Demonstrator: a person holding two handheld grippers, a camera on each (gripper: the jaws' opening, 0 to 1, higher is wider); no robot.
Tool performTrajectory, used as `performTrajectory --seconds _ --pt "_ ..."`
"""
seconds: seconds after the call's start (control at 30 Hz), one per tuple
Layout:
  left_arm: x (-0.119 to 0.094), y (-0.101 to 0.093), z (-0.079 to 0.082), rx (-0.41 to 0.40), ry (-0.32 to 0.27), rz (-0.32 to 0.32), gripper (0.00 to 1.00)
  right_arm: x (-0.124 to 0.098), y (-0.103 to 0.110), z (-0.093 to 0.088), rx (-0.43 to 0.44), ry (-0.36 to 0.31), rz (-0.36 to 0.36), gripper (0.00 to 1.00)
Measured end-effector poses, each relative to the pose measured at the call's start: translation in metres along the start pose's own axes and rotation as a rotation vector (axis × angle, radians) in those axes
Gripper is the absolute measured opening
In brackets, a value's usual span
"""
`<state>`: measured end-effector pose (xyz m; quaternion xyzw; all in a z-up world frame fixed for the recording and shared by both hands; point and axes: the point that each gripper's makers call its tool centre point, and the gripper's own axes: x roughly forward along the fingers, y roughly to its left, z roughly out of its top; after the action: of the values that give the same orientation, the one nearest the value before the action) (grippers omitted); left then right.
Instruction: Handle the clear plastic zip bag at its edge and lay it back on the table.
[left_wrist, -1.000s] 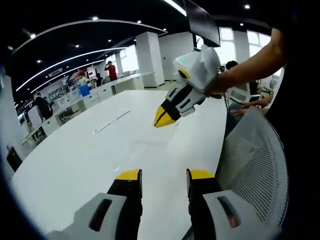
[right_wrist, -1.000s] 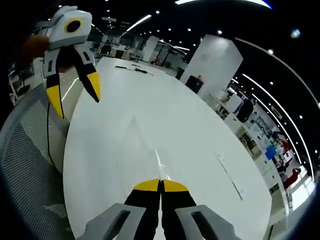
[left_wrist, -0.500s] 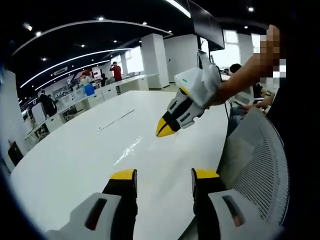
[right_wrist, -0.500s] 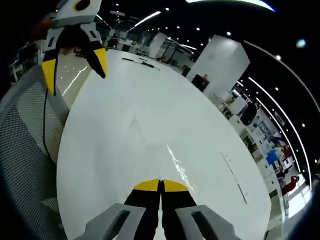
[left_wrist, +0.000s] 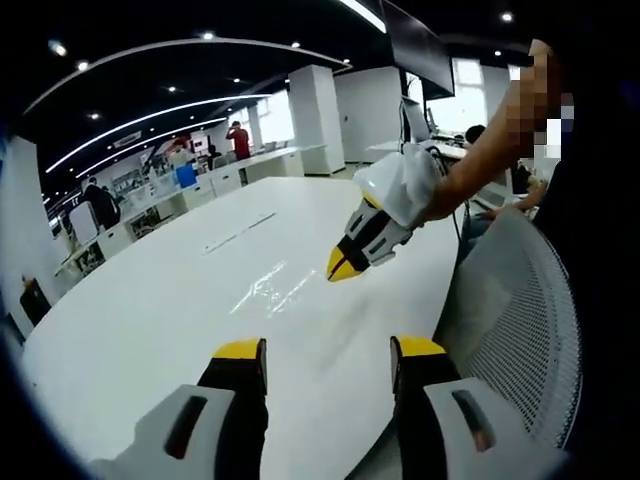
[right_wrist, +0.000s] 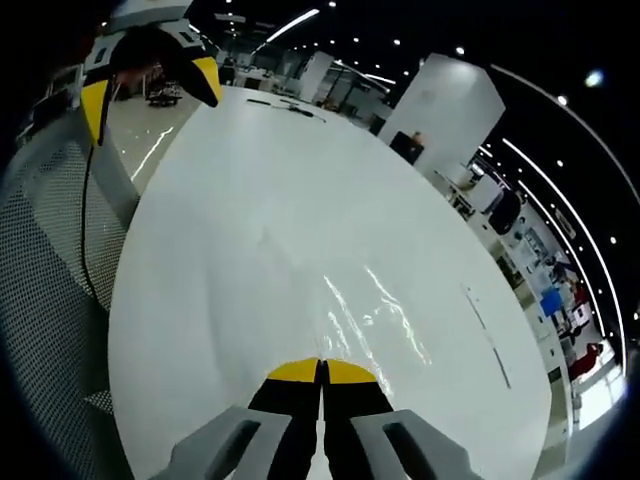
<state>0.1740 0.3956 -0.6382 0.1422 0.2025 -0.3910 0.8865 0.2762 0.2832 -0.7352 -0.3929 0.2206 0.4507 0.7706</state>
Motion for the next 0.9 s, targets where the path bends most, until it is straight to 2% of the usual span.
performTrajectory --seconds 0.2,0.4,0.67,0.9 --pt "-0.001 0.0 -0.002 0.0 0.007 0.007 0.48 0.007 -0.001 -0.007 0.015 0.041 -0.016 0.0" --pt "-0.003 0.002 -0.004 -0.002 0.009 0.014 0.48 0.015 0.003 -0.015 0.015 0.078 0.005 0.0" --pt "-0.004 0.004 -0.011 -0.004 0.024 0.022 0.5 0.017 0.019 -0.017 0.052 0.086 0.081 0.05" --pt "0.0 0.005 -0.016 0.002 0.035 0.022 0.52 0.011 0.02 -0.009 0.133 0.036 0.099 0.09"
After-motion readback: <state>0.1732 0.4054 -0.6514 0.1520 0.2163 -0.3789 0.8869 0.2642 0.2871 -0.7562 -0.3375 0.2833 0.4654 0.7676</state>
